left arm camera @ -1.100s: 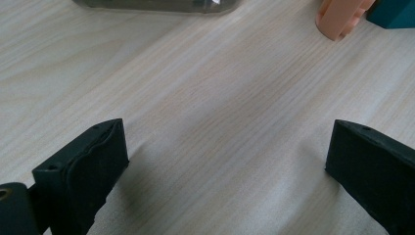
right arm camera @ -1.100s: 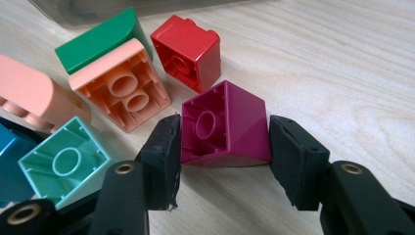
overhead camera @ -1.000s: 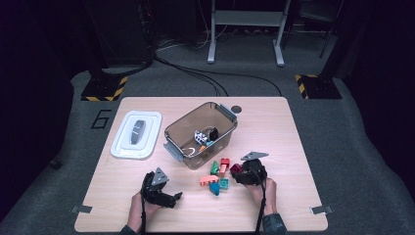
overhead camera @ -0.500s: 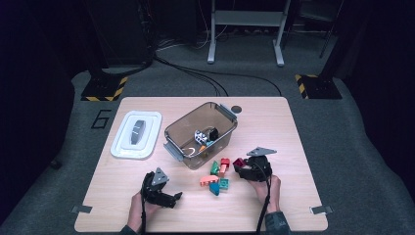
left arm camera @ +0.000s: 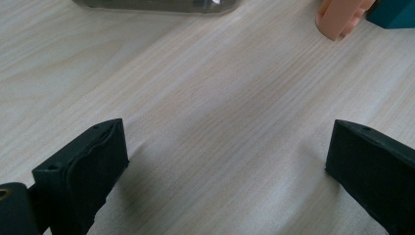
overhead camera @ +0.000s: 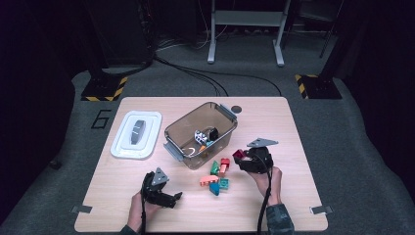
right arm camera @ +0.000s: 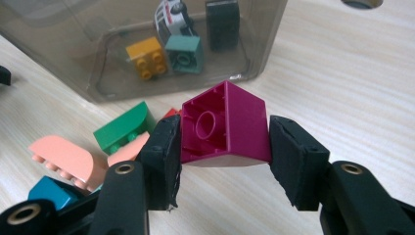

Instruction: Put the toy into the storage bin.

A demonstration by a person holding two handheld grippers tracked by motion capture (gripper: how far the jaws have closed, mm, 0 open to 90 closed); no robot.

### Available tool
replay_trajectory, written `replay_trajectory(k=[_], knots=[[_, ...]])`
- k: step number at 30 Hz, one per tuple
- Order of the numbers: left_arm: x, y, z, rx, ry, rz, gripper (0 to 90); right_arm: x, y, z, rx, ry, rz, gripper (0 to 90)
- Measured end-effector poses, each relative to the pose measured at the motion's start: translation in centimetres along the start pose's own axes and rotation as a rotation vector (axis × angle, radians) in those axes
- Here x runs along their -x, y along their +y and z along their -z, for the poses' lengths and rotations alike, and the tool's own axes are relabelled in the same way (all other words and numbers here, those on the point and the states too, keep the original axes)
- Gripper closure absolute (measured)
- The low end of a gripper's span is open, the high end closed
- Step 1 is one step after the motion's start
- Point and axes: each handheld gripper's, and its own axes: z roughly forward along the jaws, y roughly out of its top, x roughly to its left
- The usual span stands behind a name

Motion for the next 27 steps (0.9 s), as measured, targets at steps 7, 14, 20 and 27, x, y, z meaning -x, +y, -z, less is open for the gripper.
replay_trajectory(k=[7, 14, 20, 27], knots=[[0.0, 0.0, 0.0, 0.0, 0.0, 0.0, 1.9, 0.0, 1.6, 0.7, 0.018, -0.005, 0.009, 47.1], [0.0, 0.0, 0.0, 0.0, 0.0, 0.0, 1.9, -0.1, 3.2, 1.3, 0.035, -0.01, 0.024, 47.1], [0.0, 0.0, 0.0, 0.004, 0.002, 0.001, 1.9, -0.1, 4.7, 1.5, 0.045, -0.011, 0.033, 47.1], [0.0, 0.0, 0.0, 0.002, 0.001, 0.001, 1.9, -0.3, 6.5, 1.7, 0.069, -0.017, 0.043, 47.1]])
